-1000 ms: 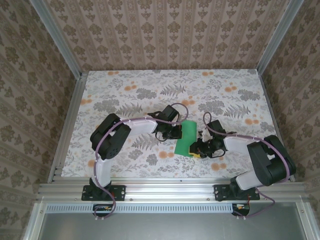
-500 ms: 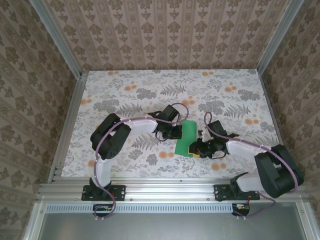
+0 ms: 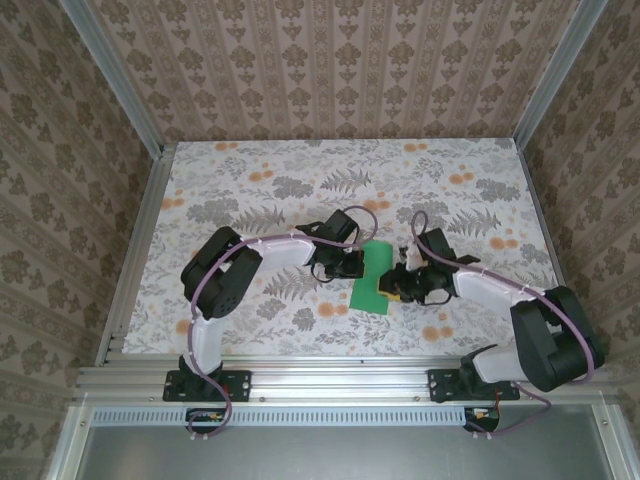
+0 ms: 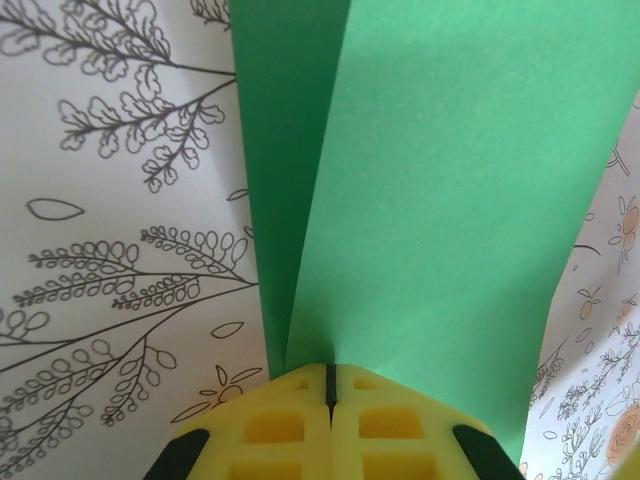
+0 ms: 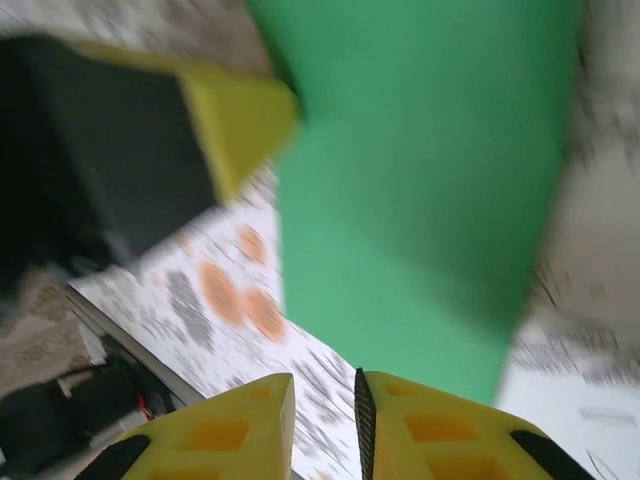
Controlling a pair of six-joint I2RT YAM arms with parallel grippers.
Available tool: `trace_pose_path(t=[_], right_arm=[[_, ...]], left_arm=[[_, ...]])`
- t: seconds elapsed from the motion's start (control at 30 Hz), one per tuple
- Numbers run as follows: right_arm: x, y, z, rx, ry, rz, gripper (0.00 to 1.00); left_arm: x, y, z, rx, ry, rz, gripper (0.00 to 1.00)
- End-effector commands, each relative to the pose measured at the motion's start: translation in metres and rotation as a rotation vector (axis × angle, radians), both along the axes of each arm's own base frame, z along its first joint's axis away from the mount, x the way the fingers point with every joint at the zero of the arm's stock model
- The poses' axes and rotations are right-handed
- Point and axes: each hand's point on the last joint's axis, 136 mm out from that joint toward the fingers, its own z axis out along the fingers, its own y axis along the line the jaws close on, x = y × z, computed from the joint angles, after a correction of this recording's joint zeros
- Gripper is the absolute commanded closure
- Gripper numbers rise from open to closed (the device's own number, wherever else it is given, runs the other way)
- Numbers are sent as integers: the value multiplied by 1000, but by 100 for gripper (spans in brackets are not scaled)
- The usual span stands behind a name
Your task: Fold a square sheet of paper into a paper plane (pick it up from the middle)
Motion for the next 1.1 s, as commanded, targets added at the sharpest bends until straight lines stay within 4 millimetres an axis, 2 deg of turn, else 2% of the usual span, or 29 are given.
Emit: trace_pose_path(t=[0.0, 0.13, 0.33, 0.4, 0.6, 0.67, 0.8, 0.97, 1.07], right_arm=[[22, -1, -5, -20, -17, 0, 75], [27, -4, -29, -41, 30, 0, 76], [15, -14, -63, -50, 93, -25, 75], [17, -11, -59, -19, 91, -21, 75], [42, -9, -13, 34, -7, -28, 73], [49, -12, -9, 21, -28, -29, 73], [57, -15, -20, 31, -14, -29, 73], [50, -26, -55, -7, 68, -61, 73], [47, -29, -57, -31, 83, -55, 73]], left_arm=[[-16, 16, -29, 106, 61, -23, 100], [-16, 16, -29, 108, 63, -26, 100], [-16, 18, -31, 117, 61, -30, 100], [-17, 18, -31, 118, 63, -29, 100], [-17, 21, -32, 131, 64, -29, 100], [-17, 20, -32, 130, 64, -27, 100], [-16, 20, -31, 128, 63, -26, 100], [-15, 19, -29, 129, 59, -26, 100], [-16, 19, -29, 127, 61, -27, 100]])
